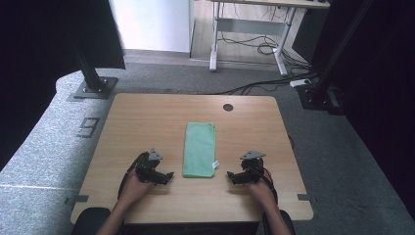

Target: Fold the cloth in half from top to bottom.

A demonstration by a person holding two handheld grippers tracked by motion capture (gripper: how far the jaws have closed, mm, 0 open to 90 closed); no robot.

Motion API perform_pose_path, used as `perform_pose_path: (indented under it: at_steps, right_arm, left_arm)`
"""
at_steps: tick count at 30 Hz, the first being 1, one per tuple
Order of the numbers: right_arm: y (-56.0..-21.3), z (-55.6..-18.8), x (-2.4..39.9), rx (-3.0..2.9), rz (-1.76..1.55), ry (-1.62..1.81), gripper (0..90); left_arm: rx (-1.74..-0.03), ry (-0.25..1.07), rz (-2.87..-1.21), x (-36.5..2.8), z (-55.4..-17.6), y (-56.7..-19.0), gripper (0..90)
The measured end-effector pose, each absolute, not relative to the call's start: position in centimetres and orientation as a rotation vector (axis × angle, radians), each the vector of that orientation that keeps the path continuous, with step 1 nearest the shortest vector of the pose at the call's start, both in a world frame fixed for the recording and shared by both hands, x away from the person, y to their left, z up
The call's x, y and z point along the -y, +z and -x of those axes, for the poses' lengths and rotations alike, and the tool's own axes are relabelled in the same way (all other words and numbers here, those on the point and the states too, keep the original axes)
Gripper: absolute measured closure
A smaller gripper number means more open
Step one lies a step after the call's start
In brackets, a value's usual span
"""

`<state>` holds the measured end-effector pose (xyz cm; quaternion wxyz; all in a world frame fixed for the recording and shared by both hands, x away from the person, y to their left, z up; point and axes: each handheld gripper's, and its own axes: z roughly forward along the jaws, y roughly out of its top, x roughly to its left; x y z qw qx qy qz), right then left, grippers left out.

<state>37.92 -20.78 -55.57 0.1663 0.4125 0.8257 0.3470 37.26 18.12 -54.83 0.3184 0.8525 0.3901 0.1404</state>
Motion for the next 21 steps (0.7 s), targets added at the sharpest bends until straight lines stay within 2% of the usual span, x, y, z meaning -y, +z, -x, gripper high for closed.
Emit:
perform_pose_path:
  at_steps: [5,17,21]
  right_arm:
    - [-55.3,-38.0,20.5,-2.362,-1.188,0.993,0.0]
    - [-54.4,-38.4,18.6,-2.376,-1.171,1.040,0.0]
    - [-54.0,-38.8,17.5,-2.386,-1.146,1.052,0.0]
  left_arm:
    - [-1.041,0.333,-2.225,-17.6,-37.8,-54.5,0.0]
    - [-1.041,0.420,-2.203,-15.9,-40.6,-53.3,0.0]
    - [-1.047,0.427,-2.190,-15.0,-42.6,-52.7,0.0]
